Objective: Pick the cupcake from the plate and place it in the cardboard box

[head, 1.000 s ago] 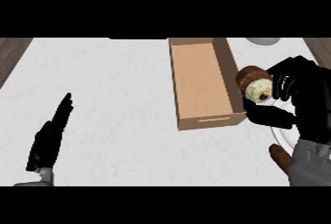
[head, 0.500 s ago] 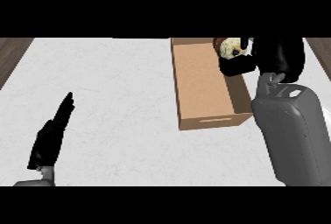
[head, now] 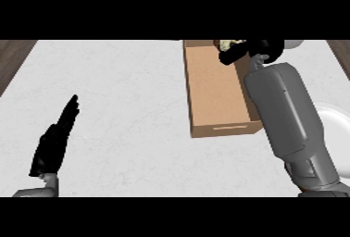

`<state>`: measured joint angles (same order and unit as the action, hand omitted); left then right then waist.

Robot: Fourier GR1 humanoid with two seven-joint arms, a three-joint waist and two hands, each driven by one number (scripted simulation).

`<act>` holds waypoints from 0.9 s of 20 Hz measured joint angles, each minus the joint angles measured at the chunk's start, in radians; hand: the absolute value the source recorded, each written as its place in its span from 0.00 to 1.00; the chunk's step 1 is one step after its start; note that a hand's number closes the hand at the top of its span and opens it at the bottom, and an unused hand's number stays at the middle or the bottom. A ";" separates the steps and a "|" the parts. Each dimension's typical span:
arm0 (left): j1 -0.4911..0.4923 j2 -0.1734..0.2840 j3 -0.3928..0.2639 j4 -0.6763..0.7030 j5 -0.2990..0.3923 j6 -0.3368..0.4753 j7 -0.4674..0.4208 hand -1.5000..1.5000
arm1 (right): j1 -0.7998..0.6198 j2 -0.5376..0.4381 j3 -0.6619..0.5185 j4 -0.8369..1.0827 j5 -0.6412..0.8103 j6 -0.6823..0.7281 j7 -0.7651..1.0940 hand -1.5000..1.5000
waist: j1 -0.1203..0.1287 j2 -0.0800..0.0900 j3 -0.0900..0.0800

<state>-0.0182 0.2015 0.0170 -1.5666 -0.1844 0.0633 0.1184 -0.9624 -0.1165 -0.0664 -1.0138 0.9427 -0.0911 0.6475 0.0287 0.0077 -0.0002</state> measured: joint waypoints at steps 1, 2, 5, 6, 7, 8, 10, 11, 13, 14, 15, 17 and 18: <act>0.008 -0.004 -0.002 0.001 0.000 0.000 -0.013 0.50 | -0.022 0.005 -0.008 0.053 0.003 -0.016 -0.004 1.00 | 0.001 0.001 0.000; 0.008 -0.006 0.001 0.015 0.001 -0.002 -0.027 0.50 | -0.043 0.007 -0.019 0.107 0.005 -0.036 -0.010 1.00 | 0.002 0.001 0.000; 0.001 -0.003 -0.001 0.005 0.003 -0.012 -0.013 0.50 | -0.087 0.018 -0.065 0.249 -0.004 -0.114 -0.030 0.00 | 0.008 0.004 0.000; -0.007 -0.010 -0.002 0.015 0.001 -0.007 -0.017 0.50 | -0.100 0.020 -0.080 0.293 -0.009 -0.141 -0.044 0.00 | 0.009 0.005 0.000; -0.012 -0.005 0.004 0.015 0.003 -0.010 -0.015 0.50 | -0.099 0.018 -0.091 0.335 -0.013 -0.168 -0.068 0.00 | 0.010 0.006 0.000; -0.013 -0.011 -0.002 0.027 -0.006 -0.004 -0.026 0.50 | -0.111 0.016 -0.105 0.378 -0.018 -0.191 -0.088 0.00 | 0.011 0.007 0.000; -0.015 -0.008 0.002 0.023 -0.001 -0.012 -0.024 0.50 | -0.138 0.016 -0.130 0.448 -0.032 -0.235 -0.123 0.00 | 0.013 0.008 0.001; -0.019 -0.009 0.004 0.033 -0.004 -0.010 -0.030 0.50 | -0.147 0.021 -0.142 0.475 -0.040 -0.259 -0.143 0.00 | 0.012 0.007 0.001; -0.017 -0.003 0.011 0.033 0.001 -0.017 -0.034 0.50 | -0.159 0.026 -0.167 0.503 -0.060 -0.313 -0.180 0.00 | 0.013 0.008 0.001; -0.008 -0.004 0.009 0.020 0.003 -0.021 -0.028 0.50 | -0.157 0.026 -0.183 0.506 -0.074 -0.343 -0.204 0.00 | 0.014 0.007 0.001; -0.001 -0.004 0.006 0.012 0.001 -0.021 -0.027 0.50 | -0.153 0.027 -0.198 0.505 -0.085 -0.382 -0.224 0.00 | 0.015 0.007 0.001; -0.013 -0.005 0.011 0.019 0.004 -0.020 -0.024 0.50 | -0.158 0.028 -0.229 0.491 -0.111 -0.454 -0.253 0.00 | 0.011 0.007 0.001; -0.015 -0.013 0.006 0.020 -0.003 -0.013 -0.023 0.50 | -0.155 0.025 -0.248 0.482 -0.129 -0.486 -0.275 0.00 | 0.009 0.007 0.001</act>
<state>-0.0332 0.1884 0.0228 -1.5465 -0.1870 0.0505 0.0953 -1.1172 -0.0913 -0.3143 -0.5315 0.8137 -0.5775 0.3725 0.0379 0.0149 0.0011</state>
